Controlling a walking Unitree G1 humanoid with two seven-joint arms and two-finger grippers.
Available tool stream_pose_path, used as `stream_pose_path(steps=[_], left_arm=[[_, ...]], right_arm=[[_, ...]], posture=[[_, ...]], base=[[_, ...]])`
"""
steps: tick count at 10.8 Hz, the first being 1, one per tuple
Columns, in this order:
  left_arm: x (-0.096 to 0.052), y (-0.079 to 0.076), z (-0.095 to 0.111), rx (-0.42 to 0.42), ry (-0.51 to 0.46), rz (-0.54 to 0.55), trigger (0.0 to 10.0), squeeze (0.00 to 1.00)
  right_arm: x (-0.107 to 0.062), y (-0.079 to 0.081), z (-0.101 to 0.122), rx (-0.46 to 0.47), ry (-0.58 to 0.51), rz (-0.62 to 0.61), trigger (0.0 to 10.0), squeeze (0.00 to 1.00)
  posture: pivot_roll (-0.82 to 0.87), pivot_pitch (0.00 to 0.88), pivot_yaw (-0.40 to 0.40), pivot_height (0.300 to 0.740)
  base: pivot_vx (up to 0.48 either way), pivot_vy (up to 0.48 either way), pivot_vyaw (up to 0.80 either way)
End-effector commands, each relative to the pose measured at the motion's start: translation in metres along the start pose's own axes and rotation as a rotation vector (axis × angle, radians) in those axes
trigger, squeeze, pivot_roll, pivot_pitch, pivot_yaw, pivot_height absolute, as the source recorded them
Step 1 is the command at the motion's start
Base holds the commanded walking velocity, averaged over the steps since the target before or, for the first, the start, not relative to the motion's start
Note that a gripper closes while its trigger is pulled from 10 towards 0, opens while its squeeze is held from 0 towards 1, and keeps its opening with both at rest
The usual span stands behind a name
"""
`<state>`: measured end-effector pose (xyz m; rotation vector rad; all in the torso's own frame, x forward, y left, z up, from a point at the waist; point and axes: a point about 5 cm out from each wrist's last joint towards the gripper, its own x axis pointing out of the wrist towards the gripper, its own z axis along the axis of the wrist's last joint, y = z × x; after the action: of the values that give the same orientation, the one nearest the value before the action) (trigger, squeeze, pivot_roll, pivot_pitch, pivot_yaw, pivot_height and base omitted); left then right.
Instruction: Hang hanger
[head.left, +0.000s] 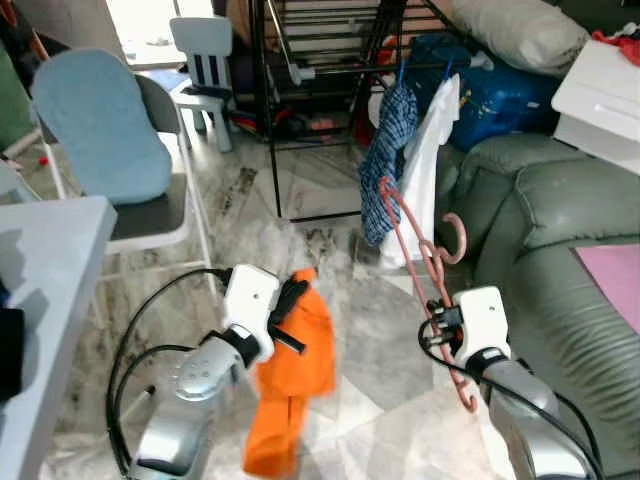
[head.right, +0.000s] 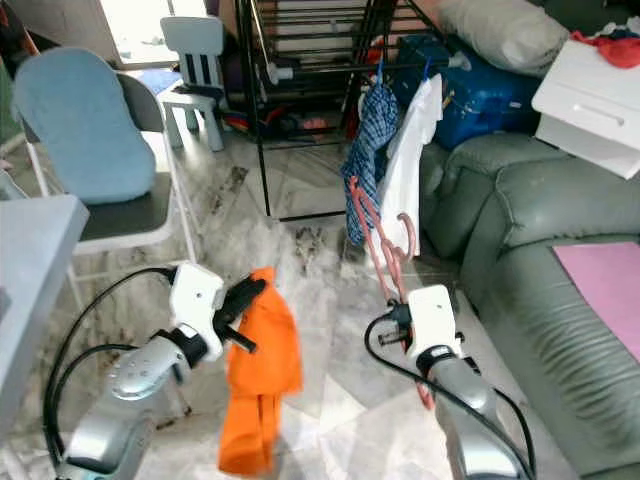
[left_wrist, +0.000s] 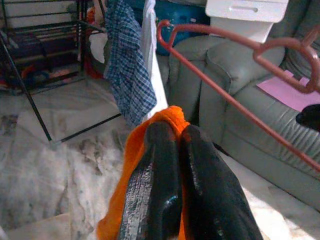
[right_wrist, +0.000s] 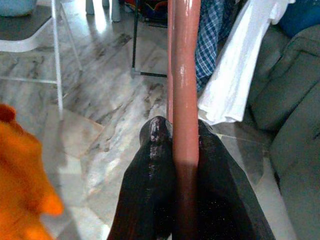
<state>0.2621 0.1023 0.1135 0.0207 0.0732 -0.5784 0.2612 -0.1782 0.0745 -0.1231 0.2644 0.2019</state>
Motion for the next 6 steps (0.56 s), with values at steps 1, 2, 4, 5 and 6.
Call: stream_pose_path(steps=[1, 2, 4, 5, 6], left_arm=[[0.0014, -0.0028, 0.0098, 0.002, -0.031, -0.017, 10.0, 0.00], [0.0015, -0.0020, 0.0094, -0.011, -0.018, -0.008, 10.0, 0.00], [-0.0003, -0.0020, 0.0073, -0.016, 0.001, 0.002, 10.0, 0.00], [-0.0012, -0.0051, 0.0062, -0.020, 0.006, -0.004, 10.0, 0.00], [-0.0015, -0.0062, 0.0063, -0.019, 0.006, -0.006, 10.0, 0.00]], right_arm=[[-0.0020, 0.0018, 0.0040, -0.007, -0.010, 0.005, 10.0, 0.00], [-0.0022, 0.0043, 0.0027, -0.006, -0.004, 0.011, 10.0, 0.00], [-0.0012, 0.0042, 0.0040, -0.006, -0.002, 0.012, 10.0, 0.00], [-0.0012, 0.0040, 0.0038, -0.008, 0.001, 0.013, 10.0, 0.00], [-0.0015, 0.0042, 0.0034, -0.008, 0.003, 0.013, 10.0, 0.00]], posture=[[-0.14, 0.003, -0.010, 0.740], [-0.14, 0.006, -0.011, 0.740], [-0.14, 0.011, -0.013, 0.740], [-0.13, 0.020, -0.014, 0.740], [-0.13, 0.020, -0.014, 0.740]], base=[[0.000, 0.000, -0.80], [0.000, 0.000, 0.00], [-0.139, 0.000, 0.00], [-0.281, 0.000, 0.00], [-0.281, 0.000, 0.00]])
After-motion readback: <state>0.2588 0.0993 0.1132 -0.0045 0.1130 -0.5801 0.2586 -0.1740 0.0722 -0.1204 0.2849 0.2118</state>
